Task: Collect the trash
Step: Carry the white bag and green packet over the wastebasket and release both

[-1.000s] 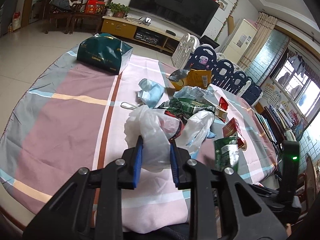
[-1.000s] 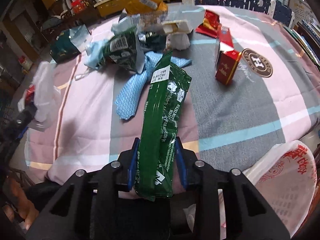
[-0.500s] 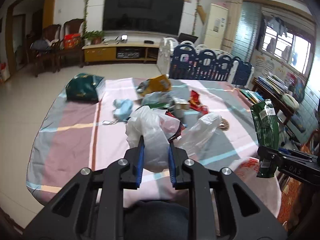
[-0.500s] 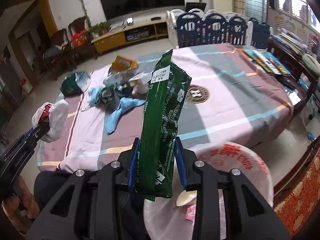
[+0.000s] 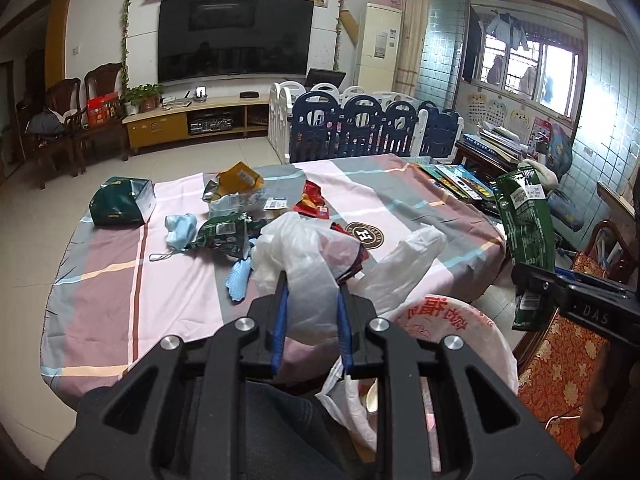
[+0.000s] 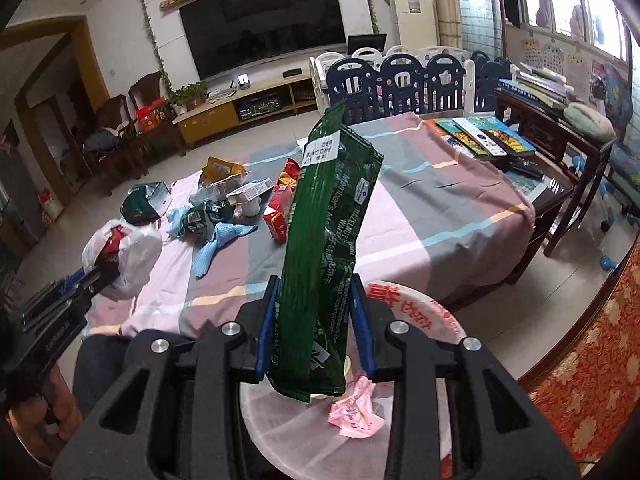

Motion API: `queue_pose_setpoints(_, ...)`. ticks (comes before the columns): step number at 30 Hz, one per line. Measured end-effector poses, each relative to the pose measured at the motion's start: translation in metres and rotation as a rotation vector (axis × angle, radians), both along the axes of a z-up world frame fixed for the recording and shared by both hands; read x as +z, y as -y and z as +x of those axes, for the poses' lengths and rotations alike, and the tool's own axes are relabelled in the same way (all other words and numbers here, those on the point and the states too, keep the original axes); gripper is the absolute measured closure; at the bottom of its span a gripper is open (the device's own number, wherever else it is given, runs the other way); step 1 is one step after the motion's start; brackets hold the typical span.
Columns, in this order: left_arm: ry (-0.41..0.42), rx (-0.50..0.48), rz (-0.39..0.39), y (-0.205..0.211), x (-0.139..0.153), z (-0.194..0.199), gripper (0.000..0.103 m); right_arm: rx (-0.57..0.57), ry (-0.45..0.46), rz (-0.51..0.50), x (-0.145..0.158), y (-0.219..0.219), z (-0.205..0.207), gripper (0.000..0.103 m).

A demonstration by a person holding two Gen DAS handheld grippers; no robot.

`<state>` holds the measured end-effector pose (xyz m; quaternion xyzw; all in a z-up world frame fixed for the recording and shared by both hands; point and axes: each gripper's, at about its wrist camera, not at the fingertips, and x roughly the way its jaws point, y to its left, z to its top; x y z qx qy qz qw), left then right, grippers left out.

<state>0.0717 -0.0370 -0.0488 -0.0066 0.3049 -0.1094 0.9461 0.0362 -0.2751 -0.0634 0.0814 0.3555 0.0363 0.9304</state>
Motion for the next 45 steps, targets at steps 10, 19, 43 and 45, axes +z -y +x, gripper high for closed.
queue_pose_setpoints(10, -0.024, -0.102, 0.053, 0.045, -0.006, -0.011, 0.08, -0.002, -0.033, 0.01, -0.014, 0.018, -0.014, 0.069)
queue_pose_setpoints(19, -0.072, -0.187, 0.085, 0.07, -0.023, -0.011, 0.08, -0.018, -0.049, 0.029, -0.021, 0.026, -0.013, 0.068)
queue_pose_setpoints(43, -0.288, -0.201, 0.093, 0.089, -0.08, 0.022, 0.012, -0.158, -0.158, -0.226, -0.026, 0.02, -0.01, 0.023)
queue_pose_setpoints(45, -0.255, -0.141, 0.091, 0.08, -0.076, 0.024, 0.012, -0.156, -0.138, -0.254, -0.02, 0.015, -0.011, 0.021)
